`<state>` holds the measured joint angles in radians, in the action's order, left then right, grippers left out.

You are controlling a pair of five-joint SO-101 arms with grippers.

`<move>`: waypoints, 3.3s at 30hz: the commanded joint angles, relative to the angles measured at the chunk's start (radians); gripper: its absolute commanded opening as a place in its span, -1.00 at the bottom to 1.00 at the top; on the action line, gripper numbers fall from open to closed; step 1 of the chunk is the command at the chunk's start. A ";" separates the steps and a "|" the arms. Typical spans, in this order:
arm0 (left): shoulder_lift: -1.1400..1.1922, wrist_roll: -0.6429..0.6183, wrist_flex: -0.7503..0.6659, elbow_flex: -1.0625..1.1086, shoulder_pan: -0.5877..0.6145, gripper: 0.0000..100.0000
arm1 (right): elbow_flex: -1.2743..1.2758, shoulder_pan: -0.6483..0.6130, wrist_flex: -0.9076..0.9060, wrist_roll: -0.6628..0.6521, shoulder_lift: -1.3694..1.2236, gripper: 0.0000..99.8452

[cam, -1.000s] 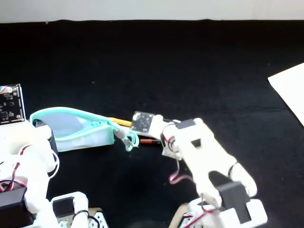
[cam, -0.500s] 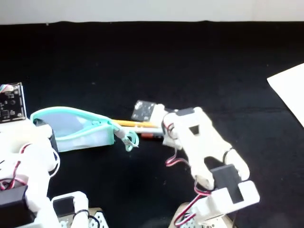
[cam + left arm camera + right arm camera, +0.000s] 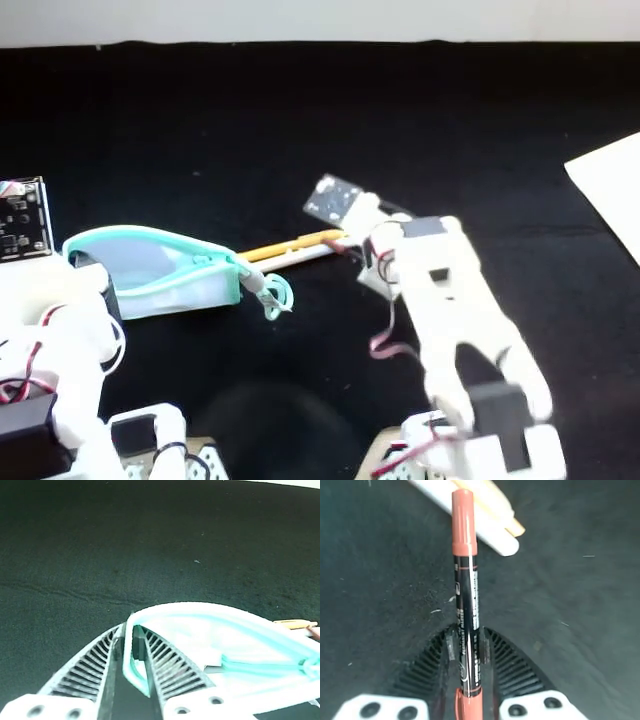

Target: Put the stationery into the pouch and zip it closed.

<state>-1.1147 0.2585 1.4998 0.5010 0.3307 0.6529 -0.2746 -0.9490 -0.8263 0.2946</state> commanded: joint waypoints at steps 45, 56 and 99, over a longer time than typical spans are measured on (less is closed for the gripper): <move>0.012 0.005 0.012 0.028 -0.019 -0.99 | -0.633 -0.651 0.197 1.129 0.262 -0.98; 0.012 0.003 0.014 0.028 -0.019 -0.99 | -0.522 -0.734 0.318 1.129 0.260 -0.98; 0.010 0.005 0.008 0.033 -0.021 -0.99 | -0.682 -0.252 0.130 1.016 0.266 -0.54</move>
<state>-1.1147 0.2585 1.4998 0.5010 0.3307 0.0867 -0.7027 -0.7204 0.2064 0.5263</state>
